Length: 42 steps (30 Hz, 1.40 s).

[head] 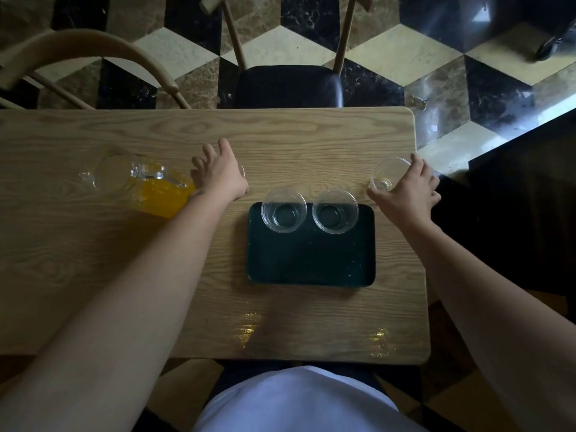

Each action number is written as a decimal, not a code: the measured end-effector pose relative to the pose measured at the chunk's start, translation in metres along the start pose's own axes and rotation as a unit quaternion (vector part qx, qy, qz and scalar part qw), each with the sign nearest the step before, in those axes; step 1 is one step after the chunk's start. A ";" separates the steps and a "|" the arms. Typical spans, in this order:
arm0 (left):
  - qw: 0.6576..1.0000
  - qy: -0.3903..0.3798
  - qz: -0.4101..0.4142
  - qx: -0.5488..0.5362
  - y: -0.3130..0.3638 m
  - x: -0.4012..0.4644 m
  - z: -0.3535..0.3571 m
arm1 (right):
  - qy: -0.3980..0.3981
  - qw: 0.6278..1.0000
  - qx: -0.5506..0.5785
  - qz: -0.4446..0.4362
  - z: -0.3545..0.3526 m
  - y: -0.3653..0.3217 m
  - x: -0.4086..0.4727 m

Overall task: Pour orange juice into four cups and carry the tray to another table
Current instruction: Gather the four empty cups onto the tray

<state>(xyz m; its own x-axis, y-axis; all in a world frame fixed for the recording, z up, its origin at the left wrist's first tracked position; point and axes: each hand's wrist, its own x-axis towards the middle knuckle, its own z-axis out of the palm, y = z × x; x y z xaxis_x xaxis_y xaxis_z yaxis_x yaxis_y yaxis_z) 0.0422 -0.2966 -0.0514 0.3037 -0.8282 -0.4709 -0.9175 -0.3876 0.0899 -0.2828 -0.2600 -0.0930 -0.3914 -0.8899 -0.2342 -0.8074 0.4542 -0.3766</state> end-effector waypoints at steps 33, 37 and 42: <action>0.954 0.109 0.246 -0.132 0.014 -0.173 -0.014 | -0.031 0.962 0.146 -0.230 -0.074 -0.059 -0.143; 0.952 0.106 0.241 -0.158 0.001 -0.196 0.011 | -0.064 0.962 0.162 -0.208 -0.060 -0.036 -0.173; 0.951 0.084 0.219 -0.203 -0.011 -0.212 0.045 | -0.091 0.971 0.142 -0.167 -0.031 -0.005 -0.197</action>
<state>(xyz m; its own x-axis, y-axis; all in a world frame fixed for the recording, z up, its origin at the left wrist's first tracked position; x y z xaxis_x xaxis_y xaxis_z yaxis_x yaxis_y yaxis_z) -0.0239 -0.0987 0.0076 -0.0167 -0.9859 -0.1665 -0.8008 -0.0865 0.5926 -0.2149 -0.0878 -0.0174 -0.0218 -0.9793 -0.2015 -0.7111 0.1569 -0.6854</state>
